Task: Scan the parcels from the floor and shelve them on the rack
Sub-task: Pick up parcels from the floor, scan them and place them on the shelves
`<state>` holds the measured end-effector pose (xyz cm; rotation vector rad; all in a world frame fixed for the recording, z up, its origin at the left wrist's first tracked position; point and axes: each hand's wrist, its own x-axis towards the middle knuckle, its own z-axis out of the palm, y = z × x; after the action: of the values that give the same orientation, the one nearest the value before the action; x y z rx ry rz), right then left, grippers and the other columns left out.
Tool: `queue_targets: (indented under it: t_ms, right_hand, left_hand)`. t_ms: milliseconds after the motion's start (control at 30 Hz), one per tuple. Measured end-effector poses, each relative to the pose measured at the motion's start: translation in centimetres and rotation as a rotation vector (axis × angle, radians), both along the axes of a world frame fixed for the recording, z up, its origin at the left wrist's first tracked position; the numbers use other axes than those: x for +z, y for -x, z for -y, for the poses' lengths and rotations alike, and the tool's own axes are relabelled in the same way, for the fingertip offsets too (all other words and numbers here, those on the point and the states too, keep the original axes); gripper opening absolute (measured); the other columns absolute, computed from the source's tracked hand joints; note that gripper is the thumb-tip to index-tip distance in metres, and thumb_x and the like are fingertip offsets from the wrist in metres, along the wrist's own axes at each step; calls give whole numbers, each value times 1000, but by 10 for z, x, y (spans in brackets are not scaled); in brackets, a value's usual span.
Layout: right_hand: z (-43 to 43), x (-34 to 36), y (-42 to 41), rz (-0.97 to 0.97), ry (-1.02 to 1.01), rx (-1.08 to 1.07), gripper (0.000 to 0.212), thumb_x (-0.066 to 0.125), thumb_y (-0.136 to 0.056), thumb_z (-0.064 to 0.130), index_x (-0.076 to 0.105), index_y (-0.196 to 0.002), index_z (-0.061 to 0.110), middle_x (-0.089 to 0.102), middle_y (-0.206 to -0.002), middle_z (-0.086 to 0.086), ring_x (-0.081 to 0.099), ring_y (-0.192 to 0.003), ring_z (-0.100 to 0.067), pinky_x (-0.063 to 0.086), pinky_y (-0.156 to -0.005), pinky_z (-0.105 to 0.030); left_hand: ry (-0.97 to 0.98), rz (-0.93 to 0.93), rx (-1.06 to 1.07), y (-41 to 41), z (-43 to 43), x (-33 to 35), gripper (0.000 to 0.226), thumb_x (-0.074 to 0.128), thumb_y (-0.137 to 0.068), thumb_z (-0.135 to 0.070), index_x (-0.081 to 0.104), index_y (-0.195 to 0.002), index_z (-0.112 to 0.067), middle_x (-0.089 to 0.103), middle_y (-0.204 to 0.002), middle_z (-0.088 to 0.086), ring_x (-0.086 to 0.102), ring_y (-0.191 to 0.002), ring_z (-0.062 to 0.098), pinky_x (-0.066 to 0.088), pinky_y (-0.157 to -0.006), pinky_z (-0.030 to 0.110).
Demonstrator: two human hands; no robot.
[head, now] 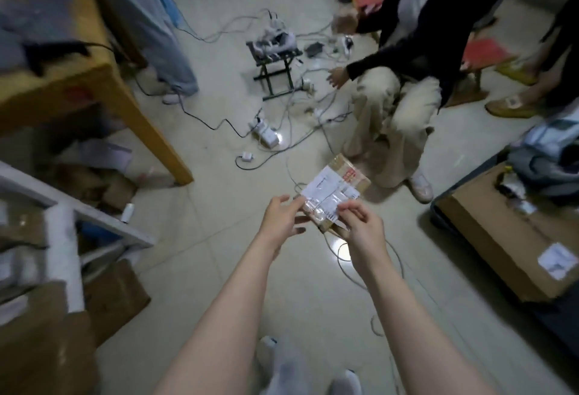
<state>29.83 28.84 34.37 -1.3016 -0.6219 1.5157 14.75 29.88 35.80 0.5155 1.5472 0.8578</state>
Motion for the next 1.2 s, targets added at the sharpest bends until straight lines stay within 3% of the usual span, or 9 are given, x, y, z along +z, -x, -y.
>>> queue_targets:
  t_ms: [100,300,433,500,567,667,767,1000,1200]
  right_hand:
    - [22,77,38,-33,-20,91,24,54,-91,-13,58,-77,7,64,-91,-18,65,-86,-30,59,-80,-47]
    - [44,170,147,-62,-75,208,31,62,-87,-11,45,-93,14,61,-105,-13,65,-87,-24,56,-67,-30]
    - [31,213,220,-34,-183,407,32,58,-86,-13,46,-97,14,70,-99,-3,63,-83,-18,49,-60,-27]
    - [19,237,247,20,-272,557,29,56,-88,-11,47,-98,15,71,-95,5,64,-79,-14,49,-51,-26]
    - [4,260,266,50,-347,727,26,54,-91,-9,47,-103,13,72,-106,3,67,-83,-14,52,-51,-27]
    - [-27,280,286,65,-441,860,28,57,-90,-7,49,-111,10,73,-115,-1,70,-97,-15,56,-64,-38]
    - [-62,284,297,70,-436,798,41,69,-87,4,51,-123,13,69,-122,-4,66,-110,-19,56,-76,-31]
    - [-163,281,305,29,-308,846,61,81,-79,18,47,-130,14,70,-116,-10,69,-105,-26,53,-97,-51]
    - [-227,305,334,43,-503,1016,46,68,-87,-1,51,-127,12,69,-118,-12,67,-109,-30,54,-94,-50]
  left_hand:
    - [-127,30,75,39,30,80,36,58,-101,-18,54,-128,4,69,-97,14,68,-78,23,59,-75,35]
    - [-152,35,186,146,106,174,15,55,-101,-12,66,-91,-7,72,-79,9,71,-74,22,57,-79,36]
    - [-191,-90,258,220,120,224,13,62,-96,-20,66,-101,-9,69,-99,14,67,-85,24,56,-83,38]
    - [-279,-166,372,251,116,247,36,73,-86,-38,65,-107,-9,71,-105,13,69,-89,23,59,-79,36]
    - [-351,-231,388,273,112,263,60,78,-79,-47,61,-125,-11,72,-116,12,71,-102,26,58,-91,45]
    - [-404,-325,332,287,103,274,37,66,-95,-37,68,-121,-12,76,-109,7,72,-101,22,58,-89,36]
    - [-444,-284,454,290,81,270,38,64,-95,-40,68,-120,-11,76,-109,4,72,-103,20,59,-91,38]
    - [-485,-138,719,280,-6,271,31,70,-92,-32,63,-118,-16,77,-107,2,69,-110,24,53,-100,47]
    - [-460,-513,678,297,-48,287,43,83,-80,-12,61,-117,-17,70,-111,-4,65,-107,14,52,-92,30]
